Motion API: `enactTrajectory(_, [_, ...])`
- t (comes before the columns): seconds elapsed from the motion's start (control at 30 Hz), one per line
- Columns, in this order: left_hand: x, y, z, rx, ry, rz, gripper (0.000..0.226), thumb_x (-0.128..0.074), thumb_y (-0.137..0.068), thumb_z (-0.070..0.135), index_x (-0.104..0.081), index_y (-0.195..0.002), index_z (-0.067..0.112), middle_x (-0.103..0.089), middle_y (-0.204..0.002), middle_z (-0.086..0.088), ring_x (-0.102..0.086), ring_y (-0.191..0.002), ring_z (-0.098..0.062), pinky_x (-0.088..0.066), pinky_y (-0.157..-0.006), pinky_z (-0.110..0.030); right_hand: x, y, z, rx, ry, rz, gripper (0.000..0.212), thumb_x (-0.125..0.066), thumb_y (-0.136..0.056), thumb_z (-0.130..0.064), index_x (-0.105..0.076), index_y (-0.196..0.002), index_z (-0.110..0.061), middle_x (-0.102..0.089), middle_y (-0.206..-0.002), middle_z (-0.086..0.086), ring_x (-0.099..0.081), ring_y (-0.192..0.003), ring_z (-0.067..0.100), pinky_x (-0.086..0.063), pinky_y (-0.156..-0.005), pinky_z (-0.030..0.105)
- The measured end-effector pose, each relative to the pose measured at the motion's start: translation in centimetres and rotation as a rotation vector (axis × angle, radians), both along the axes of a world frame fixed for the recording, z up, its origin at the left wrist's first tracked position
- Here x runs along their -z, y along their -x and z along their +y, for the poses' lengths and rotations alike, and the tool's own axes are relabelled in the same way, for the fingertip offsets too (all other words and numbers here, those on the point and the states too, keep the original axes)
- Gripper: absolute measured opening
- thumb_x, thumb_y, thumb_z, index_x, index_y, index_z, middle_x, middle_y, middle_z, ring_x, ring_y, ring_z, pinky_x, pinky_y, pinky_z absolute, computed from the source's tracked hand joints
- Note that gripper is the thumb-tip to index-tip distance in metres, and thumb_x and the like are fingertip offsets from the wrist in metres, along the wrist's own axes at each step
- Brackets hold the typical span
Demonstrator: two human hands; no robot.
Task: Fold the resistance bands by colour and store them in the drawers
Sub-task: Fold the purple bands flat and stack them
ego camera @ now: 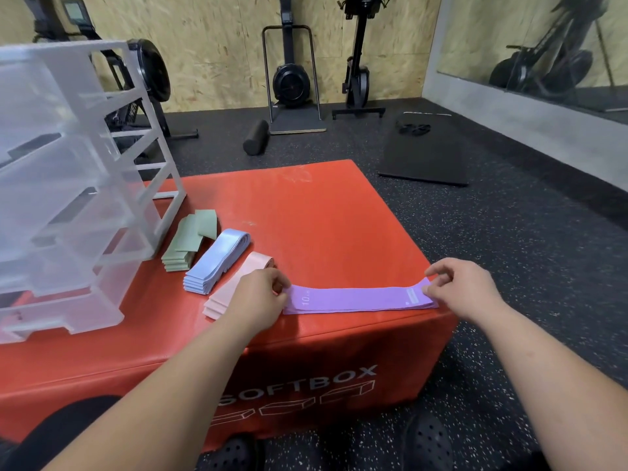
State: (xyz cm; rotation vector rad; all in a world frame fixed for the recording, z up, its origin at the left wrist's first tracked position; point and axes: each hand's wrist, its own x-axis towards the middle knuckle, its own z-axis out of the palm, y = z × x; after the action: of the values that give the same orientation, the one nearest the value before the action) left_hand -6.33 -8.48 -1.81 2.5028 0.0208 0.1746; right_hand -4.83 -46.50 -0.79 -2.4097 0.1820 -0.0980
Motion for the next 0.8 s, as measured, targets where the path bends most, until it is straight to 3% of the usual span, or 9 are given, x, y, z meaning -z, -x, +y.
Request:
enactTrajectory(0.1, [0.0, 0.0, 0.1, 0.027, -0.054, 0.01, 0.015, -0.07, -0.084, 0.013, -0.075, -0.092, 0.025, -0.069, -0.083, 0.004, -0.064, -0.079, -0.019, -0.041, -0.067, -0.026, 0.3, -0.1, 0.0, -0.022, 0.082, 0.004, 0.027, -0.088, -0.075, -0.021, -0.072, -0.093, -0.032, -0.072, -0.074, -0.01, -0.069, -0.071, 0.006, -0.045, -0.061, 0.023])
enactTrajectory(0.17, [0.0, 0.0, 0.3, 0.052, -0.11, -0.022, 0.011, -0.072, -0.087, 0.02, -0.069, -0.097, 0.025, -0.062, -0.093, 0.001, -0.063, -0.084, -0.022, -0.045, -0.072, -0.031, 0.3, -0.3, -0.3, -0.038, 0.133, -0.024, 0.029, -0.09, -0.074, -0.028, -0.072, -0.096, -0.035, -0.07, -0.086, -0.01, -0.067, -0.078, 0.006, -0.049, -0.069, 0.025])
enactTrajectory(0.27, [-0.3, -0.2, 0.6, 0.148, -0.178, -0.09, 0.027, -0.076, -0.087, 0.03, -0.063, -0.111, 0.028, -0.053, -0.11, 0.001, -0.058, -0.101, -0.021, -0.051, -0.088, -0.039, -0.1, -0.5, -0.9, -0.198, 0.235, -0.046, 0.043, -0.09, -0.075, -0.04, -0.07, -0.112, -0.041, -0.067, -0.109, -0.015, -0.064, -0.093, 0.007, -0.052, -0.09, 0.033])
enactTrajectory(0.37, [-0.5, -0.3, 0.9, 0.379, -0.281, -0.092, 0.054, -0.081, -0.083, 0.037, -0.059, -0.132, 0.029, -0.055, -0.13, 0.004, -0.051, -0.123, -0.02, -0.046, -0.103, -0.04, -0.3, -0.4, -1.2, -0.447, 0.343, 0.037, 0.061, -0.091, -0.075, -0.042, -0.065, -0.13, -0.043, -0.061, -0.128, -0.026, -0.057, -0.116, 0.002, -0.045, -0.104, 0.029])
enactTrajectory(0.43, [-0.2, -0.3, 1.0, 0.44, -0.321, -0.036, 0.062, -0.082, -0.083, 0.04, -0.056, -0.139, 0.032, -0.057, -0.133, 0.007, -0.051, -0.124, -0.018, -0.045, -0.105, -0.038, 0.2, -0.5, -1.4, -0.485, 0.366, 0.052, 0.055, -0.09, -0.077, -0.038, -0.068, -0.127, -0.045, -0.063, -0.13, -0.027, -0.057, -0.121, 0.001, -0.045, -0.105, 0.028])
enactTrajectory(0.57, [0.4, -0.4, 1.4, 0.446, -0.34, -0.035, 0.048, -0.079, -0.086, 0.043, -0.063, -0.131, 0.035, -0.062, -0.123, 0.012, -0.056, -0.115, -0.014, -0.049, -0.098, -0.036, 1.0, -0.9, -1.7, -0.458, 0.379, 0.006, 0.042, -0.09, -0.078, -0.036, -0.07, -0.112, -0.051, -0.066, -0.121, -0.027, -0.062, -0.114, 0.005, -0.05, -0.1, 0.035])
enactTrajectory(0.8, [0.3, -0.5, 1.2, 0.45, -0.32, -0.042, 0.045, -0.082, -0.083, 0.053, -0.067, -0.122, 0.039, -0.059, -0.12, 0.016, -0.054, -0.111, -0.01, -0.05, -0.096, -0.033, 1.2, -1.3, -2.0, -0.511, 0.39, -0.01, 0.04, -0.088, -0.081, -0.033, -0.073, -0.117, -0.044, -0.062, -0.122, -0.026, -0.06, -0.114, 0.004, -0.048, -0.104, 0.035])
